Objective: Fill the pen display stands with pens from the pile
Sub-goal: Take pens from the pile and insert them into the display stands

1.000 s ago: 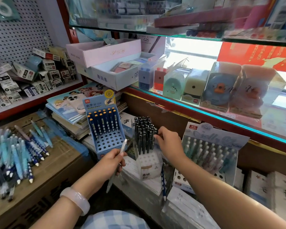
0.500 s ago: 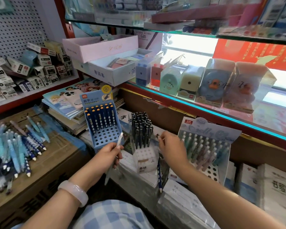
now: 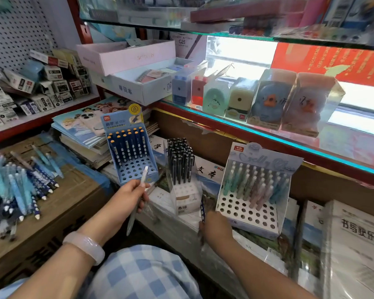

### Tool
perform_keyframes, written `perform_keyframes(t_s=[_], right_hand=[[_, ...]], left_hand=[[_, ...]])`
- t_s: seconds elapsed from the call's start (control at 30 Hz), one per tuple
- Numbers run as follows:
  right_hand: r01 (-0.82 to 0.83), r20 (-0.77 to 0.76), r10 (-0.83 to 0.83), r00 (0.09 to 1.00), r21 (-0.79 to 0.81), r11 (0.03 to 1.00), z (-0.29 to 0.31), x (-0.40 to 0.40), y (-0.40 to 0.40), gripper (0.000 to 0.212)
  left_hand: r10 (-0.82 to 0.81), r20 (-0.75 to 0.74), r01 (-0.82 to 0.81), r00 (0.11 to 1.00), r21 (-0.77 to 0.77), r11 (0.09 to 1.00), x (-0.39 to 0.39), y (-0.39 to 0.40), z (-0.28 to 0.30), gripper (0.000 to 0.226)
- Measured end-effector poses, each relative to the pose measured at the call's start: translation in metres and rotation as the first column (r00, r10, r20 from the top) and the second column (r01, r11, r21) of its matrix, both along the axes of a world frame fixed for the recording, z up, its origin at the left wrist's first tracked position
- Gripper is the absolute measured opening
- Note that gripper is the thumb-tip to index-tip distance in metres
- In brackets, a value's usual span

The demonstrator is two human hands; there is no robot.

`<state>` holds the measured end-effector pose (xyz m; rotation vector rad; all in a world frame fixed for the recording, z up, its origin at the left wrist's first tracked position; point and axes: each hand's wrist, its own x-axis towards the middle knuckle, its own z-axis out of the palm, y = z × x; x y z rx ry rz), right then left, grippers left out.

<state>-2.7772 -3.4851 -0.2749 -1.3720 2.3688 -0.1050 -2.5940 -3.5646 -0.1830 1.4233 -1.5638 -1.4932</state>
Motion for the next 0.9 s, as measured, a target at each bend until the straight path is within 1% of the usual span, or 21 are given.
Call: perform_keyframes(t_s=[0.1,0.17,0.2,0.27,0.3,0.37,0.4,0.47,0.5,0.6,0.67,0.7,0.77,0.83,0.9], right_hand=[[0.035,0.075,-0.033,0.997,-0.021,0.999,0.003,-0.002,0.001,0.024],[0.029,0.165,-0.019,0.986,-0.058,0.998,0.007,-0.004,0.006,0.014],[0.029,0.210,-0.013,0.978,-0.073,0.997,0.011,-0.006,0.010,0.015],[0.061,0.280,-0.028,0.960,-0.109,0.992,0.023,-0.009,0.021,0.027],[0.081,0.304,-0.035,0.952,-0.140,0.987,0.031,-0.011,0.027,0.029],[0.122,0.336,-0.031,0.942,-0.254,0.959,0.053,-0.014,0.036,0.024],[0.156,0.378,-0.023,0.926,-0.325,0.933,0.064,-0.014,0.039,0.020],[0.208,0.521,0.051,0.852,-0.427,0.880,0.087,-0.009,0.038,0.012],[0.199,0.560,0.114,0.821,-0.466,0.862,0.098,-0.003,0.034,0.010],[0.079,0.509,0.277,0.815,-0.570,0.818,0.116,0.016,0.016,0.008],[-0.009,0.461,0.366,0.809,-0.612,0.791,0.124,0.032,0.004,0.005],[-0.045,0.442,0.400,0.803,-0.625,0.780,0.126,0.040,-0.002,0.004],[-0.095,0.399,0.439,0.805,-0.643,0.760,0.129,0.054,-0.011,0.011],[-0.135,0.357,0.465,0.810,-0.659,0.740,0.131,0.061,-0.022,0.014],[-0.159,0.308,0.467,0.829,-0.671,0.725,0.136,0.061,-0.035,0.016]], left_hand=[[0.012,0.010,-0.012,1.000,0.011,1.000,0.004,-0.001,-0.002,0.022],[0.011,0.016,-0.011,1.000,0.017,1.000,0.004,-0.001,-0.002,0.021],[0.011,0.011,-0.011,1.000,0.023,1.000,0.004,-0.001,-0.002,0.021],[0.010,-0.020,-0.010,1.000,0.024,1.000,0.003,-0.002,-0.003,0.018],[0.007,-0.037,-0.006,0.999,0.018,1.000,0.003,-0.002,-0.003,0.017],[0.001,-0.075,0.000,0.997,0.007,1.000,0.002,-0.004,-0.001,0.011],[0.000,-0.100,0.000,0.995,0.007,1.000,0.001,-0.004,0.001,0.009],[-0.004,-0.152,0.007,0.988,0.016,1.000,-0.004,-0.002,0.007,0.008],[-0.016,-0.181,0.020,0.983,0.021,1.000,-0.007,0.000,0.012,0.008],[-0.090,-0.255,0.099,0.963,0.021,0.995,-0.014,0.009,0.029,0.016],[-0.100,-0.272,0.103,0.957,-0.003,0.995,-0.017,0.013,0.040,0.016],[-0.082,-0.277,0.077,0.957,-0.029,0.997,-0.017,0.014,0.044,0.013],[-0.008,-0.284,-0.020,0.959,-0.095,0.995,-0.012,0.011,0.049,0.008],[0.060,-0.280,-0.101,0.958,-0.137,0.985,0.001,0.005,0.049,0.012],[0.111,-0.235,-0.152,0.966,-0.164,0.975,0.019,-0.005,0.048,0.020]])
